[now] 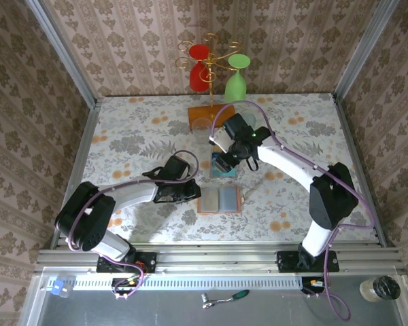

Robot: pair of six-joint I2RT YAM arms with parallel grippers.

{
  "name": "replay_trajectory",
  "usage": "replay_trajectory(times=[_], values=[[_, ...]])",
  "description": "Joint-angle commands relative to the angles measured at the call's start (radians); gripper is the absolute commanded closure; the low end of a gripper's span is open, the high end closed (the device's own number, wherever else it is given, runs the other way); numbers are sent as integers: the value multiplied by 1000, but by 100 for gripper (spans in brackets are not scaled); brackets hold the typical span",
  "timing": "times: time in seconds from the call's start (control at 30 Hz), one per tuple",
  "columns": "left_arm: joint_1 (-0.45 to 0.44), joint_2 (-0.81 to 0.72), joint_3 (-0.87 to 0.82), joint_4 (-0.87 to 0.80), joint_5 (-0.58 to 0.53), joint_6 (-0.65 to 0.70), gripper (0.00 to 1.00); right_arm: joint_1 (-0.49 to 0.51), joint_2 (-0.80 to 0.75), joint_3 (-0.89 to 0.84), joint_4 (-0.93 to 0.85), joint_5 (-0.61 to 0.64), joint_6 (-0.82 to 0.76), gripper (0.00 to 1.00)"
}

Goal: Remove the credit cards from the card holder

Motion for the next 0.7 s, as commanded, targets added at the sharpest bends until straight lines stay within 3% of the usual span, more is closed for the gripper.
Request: replay_trajectory(times=[0.0,0.2,0.3,0.37,0.67], values=[[-11,3,13,13,-15,-8,86,23,-74,-88,118,-92,245,47],[-26,-11,-19,27,-29,-17,86,53,-139,-263,277,-141,535,73],[-29,-14,-31,33,-30,-19,86,71,-139,-308,318,-160,631,82],[-30,-20,-39,34,-32,-19,86,84,-133,-326,327,-161,687,93],[-30,-21,-64,61,-33,-30,87,105,-110,-421,408,-209,944,100]])
